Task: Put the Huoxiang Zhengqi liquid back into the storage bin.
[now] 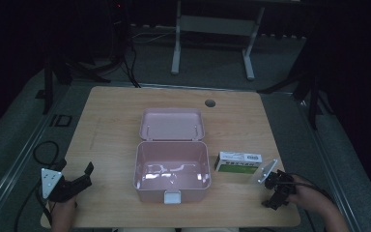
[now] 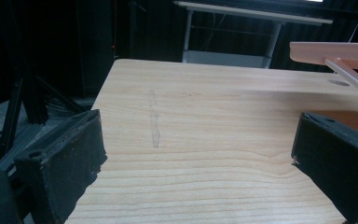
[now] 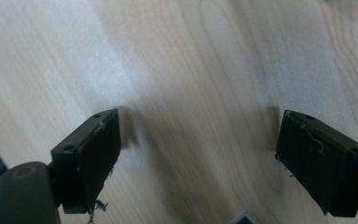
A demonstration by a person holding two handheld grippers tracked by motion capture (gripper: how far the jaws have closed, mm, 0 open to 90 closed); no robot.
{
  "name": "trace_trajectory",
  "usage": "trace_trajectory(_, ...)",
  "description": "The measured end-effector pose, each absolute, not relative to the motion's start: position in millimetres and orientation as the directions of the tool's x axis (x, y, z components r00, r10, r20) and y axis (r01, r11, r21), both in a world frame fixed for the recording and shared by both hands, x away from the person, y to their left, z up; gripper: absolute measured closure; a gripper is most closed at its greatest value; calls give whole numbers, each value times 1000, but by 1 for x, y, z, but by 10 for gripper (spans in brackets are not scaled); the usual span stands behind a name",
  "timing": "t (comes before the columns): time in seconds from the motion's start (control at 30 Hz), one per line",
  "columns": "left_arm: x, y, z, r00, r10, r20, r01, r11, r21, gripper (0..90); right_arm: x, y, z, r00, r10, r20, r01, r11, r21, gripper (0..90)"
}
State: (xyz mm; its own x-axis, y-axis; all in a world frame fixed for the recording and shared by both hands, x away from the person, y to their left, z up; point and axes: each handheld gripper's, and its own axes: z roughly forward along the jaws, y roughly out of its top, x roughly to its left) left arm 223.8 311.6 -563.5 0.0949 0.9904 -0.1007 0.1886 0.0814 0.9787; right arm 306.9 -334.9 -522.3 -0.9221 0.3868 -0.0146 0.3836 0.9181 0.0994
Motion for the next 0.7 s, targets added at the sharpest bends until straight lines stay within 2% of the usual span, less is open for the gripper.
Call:
trace_trajectory(0.2, 224, 312, -563, 96, 990, -101, 188, 82, 979, 28, 313, -327, -518, -944, 328, -43, 328, 945, -4, 137)
trace_trajectory(0.3, 224, 312, -563, 97, 990, -102, 188, 83, 979, 28, 314, -323, -514, -949, 316, -25, 317, 947, -52, 138)
trace_trajectory(0.47, 224, 312, -563, 98, 990, -101, 188, 81, 979, 28, 309, -313, -502, -964, 264, 7, 264, 964, -42, 121)
trace_trajectory(0.6, 224, 312, -563, 98, 990, -101, 188, 81, 979, 29, 306, -304, -500, -969, 243, 40, 239, 968, -78, 129)
trace_trajectory(0.7, 224, 312, -563, 99, 990, -101, 188, 81, 979, 28, 304, -299, -503, -972, 227, 62, 216, 966, -140, 132)
